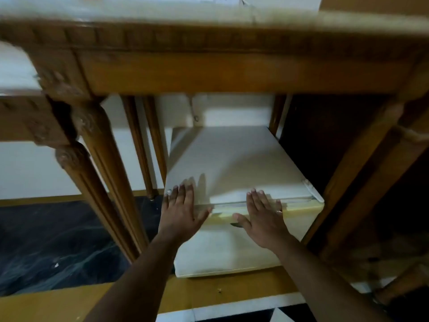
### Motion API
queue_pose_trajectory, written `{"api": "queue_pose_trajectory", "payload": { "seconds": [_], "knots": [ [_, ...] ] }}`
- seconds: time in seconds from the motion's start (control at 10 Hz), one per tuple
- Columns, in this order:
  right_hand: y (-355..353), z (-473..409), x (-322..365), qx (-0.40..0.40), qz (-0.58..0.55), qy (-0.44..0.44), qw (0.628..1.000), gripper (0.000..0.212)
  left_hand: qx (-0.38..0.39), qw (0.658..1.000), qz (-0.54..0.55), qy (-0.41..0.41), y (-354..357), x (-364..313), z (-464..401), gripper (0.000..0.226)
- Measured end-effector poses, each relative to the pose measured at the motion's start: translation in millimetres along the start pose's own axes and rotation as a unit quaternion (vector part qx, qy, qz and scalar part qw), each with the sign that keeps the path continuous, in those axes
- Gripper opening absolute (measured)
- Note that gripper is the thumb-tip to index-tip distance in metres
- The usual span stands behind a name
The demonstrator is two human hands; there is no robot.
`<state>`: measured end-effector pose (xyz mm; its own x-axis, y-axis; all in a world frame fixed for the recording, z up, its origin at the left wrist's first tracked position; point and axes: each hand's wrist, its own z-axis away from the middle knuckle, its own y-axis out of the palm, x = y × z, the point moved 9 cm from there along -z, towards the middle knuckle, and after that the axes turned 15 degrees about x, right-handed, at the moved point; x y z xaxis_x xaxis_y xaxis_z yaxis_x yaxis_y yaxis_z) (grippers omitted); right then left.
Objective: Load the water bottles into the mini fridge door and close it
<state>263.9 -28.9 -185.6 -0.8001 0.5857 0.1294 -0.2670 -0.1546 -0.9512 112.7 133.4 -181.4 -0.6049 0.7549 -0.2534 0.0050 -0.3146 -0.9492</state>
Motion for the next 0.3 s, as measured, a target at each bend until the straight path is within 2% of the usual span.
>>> {"api": "queue_pose_trajectory", "payload": {
  "seconds": [0.1,0.2,0.3],
  "knots": [
    [-32.6,42.1,4.3,0.047,0.013,0.01,0.999,0.11,0.039,0.999,0.002,-0.021,-28.5,3.3,61.9,0.112],
    [-89.9,85.8,14.3,0.063,-0.002,0.018,0.998,0.116,0.056,0.998,0.005,-0.034,-83.4,-4.7,115.1,0.115],
    [-175.9,139.4,30.4,0.062,-0.001,0.015,0.998,0.113,0.034,0.998,0.021,-0.044,-174.0,-25.2,172.2,0.114]
  ]
}}
